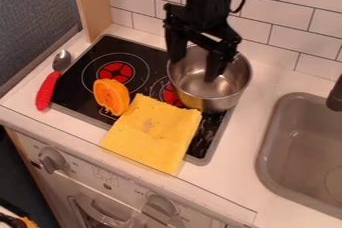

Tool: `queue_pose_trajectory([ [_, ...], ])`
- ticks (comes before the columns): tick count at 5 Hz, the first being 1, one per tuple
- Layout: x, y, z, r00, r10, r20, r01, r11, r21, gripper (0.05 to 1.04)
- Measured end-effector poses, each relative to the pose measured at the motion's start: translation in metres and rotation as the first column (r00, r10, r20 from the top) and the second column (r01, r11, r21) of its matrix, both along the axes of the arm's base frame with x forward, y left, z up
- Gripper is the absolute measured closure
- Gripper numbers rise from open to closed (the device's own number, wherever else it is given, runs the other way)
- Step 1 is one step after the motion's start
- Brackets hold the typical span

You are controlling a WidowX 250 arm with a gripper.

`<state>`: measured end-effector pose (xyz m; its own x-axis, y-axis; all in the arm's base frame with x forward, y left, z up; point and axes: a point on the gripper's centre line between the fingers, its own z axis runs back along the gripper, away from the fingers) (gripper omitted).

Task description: Move the bowl behind the yellow towel

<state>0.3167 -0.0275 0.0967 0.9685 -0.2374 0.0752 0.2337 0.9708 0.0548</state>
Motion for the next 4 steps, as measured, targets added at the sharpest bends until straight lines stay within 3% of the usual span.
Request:
queue_pose_trajectory([
  [1, -0.0050, 0.0046, -0.0076, 1.000, -0.018, -0.016, 0.017, 1.000, -0.021, 0.083],
  [4, -0.0048, 0.0051, -0.0076, 1.000, -0.020, -0.015, 0.019, 1.000, -0.024, 0.083],
])
